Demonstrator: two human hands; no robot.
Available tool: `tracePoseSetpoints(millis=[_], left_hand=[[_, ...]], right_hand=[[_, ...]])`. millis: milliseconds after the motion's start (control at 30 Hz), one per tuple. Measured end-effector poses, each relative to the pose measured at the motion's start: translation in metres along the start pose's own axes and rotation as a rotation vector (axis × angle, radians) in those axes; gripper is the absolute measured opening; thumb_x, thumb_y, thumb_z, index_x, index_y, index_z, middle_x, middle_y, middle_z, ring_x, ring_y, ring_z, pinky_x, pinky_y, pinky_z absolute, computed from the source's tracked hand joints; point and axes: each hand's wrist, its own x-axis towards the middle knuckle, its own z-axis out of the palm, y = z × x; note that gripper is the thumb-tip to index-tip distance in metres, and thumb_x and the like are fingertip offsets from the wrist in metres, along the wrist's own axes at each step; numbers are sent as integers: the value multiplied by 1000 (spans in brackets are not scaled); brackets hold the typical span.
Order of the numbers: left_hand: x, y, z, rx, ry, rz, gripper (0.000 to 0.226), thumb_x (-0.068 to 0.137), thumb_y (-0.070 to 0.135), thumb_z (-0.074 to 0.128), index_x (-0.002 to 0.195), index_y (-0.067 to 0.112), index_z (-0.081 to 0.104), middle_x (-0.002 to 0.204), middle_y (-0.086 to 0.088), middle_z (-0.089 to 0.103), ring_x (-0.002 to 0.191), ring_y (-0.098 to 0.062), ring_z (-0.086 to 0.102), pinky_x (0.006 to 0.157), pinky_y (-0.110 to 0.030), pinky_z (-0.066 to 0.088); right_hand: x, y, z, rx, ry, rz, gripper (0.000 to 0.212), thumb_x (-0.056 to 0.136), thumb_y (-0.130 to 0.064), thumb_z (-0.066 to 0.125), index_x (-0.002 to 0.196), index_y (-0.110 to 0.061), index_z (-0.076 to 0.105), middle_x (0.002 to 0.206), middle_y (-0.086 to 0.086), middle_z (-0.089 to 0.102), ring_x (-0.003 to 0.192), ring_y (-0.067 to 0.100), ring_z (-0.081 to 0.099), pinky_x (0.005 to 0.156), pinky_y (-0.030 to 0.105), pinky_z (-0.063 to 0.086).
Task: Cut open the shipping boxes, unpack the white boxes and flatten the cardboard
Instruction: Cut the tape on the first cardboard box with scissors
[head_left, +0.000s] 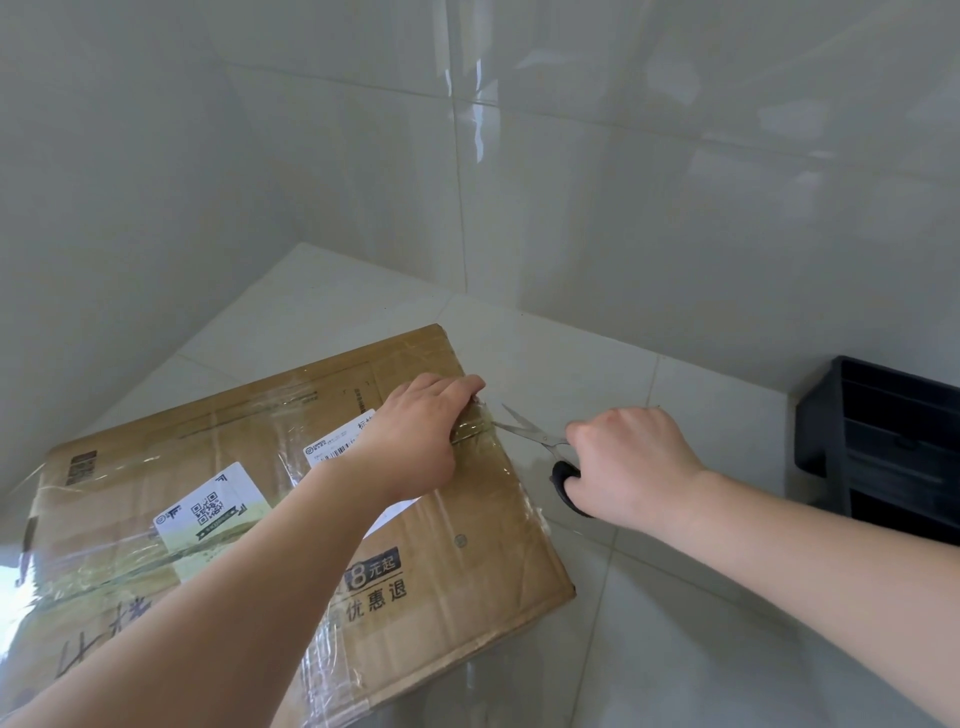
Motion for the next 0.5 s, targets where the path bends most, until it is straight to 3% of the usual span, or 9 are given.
tracePoseSetpoints(millis=[200, 333, 500], left_hand=[[1, 2, 0, -12, 22, 1, 78, 76, -1, 43, 147, 25, 26, 146, 5, 39, 136, -14, 24, 111, -29, 17], [0, 3, 0, -49, 34, -19, 81, 75, -3, 42, 148, 26, 24, 149, 4, 35, 138, -13, 22, 112, -28, 17], [-3, 1, 0, -113, 77, -21, 83, 73, -7, 41, 147, 27, 25, 157, 15, 7, 139, -17, 27, 104, -28, 32]], right_hand=[[14, -8, 1, 0, -14, -42, 22, 80, -34, 49, 78, -17, 62, 67, 2, 58, 61, 29, 44, 49, 28, 23], [26, -11, 2, -2, -50, -59, 13, 81, -26, 51, 73, -18, 58, 54, -2, 36, 60, 29, 44, 45, 24, 16], [32, -11, 7, 49, -116, -66, 16, 74, -12, 54, 60, -16, 47, 52, 2, 37, 47, 23, 36, 43, 25, 17]])
